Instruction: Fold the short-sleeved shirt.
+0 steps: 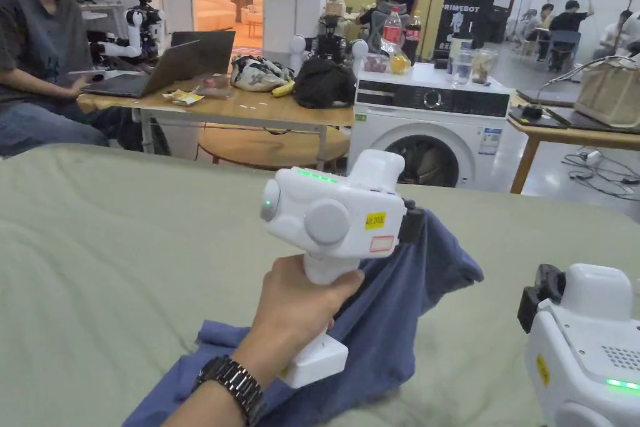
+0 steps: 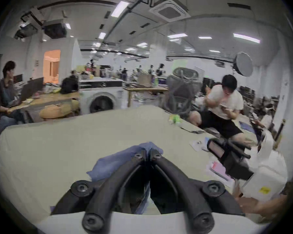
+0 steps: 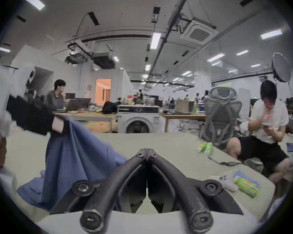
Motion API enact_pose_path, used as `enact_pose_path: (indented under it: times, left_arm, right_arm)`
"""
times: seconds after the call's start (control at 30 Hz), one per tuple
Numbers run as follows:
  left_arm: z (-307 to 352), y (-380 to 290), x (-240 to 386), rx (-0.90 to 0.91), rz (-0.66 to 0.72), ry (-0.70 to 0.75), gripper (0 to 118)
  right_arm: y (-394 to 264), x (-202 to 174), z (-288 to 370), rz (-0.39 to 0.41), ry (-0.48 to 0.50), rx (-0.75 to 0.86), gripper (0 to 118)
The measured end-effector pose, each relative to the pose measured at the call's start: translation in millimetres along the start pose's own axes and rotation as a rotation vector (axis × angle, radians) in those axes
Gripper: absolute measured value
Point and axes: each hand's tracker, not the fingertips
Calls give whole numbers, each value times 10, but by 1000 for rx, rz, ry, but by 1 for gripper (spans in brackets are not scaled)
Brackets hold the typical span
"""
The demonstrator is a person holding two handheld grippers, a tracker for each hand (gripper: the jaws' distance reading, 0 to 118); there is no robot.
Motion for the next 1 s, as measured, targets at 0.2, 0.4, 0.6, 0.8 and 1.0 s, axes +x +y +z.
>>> enact_pose_path:
  times: [0.2,0.4,0.6,0.8,1.0]
  left_arm:
    - [-425,-658,511,-174,-29,-153,0]
    - [-521,-1257,577,-321,33,-196,33]
    - [-153,-1355,368,-253,74,-114,52]
    - [476,-1345,-50,-87,123,88,50]
    - [843,-1491,-516,-61,177,291,0]
  right_arm:
    - [-74,474,133,8,-71,-29,0]
    - [-254,577,107,-31,-81,-107,0]
    - [-390,329,41,-27,-18,-160,0]
    - [-379,-10,-6,-22,60,-161,0]
    - [-323,-347,-79,-28,126,-150,0]
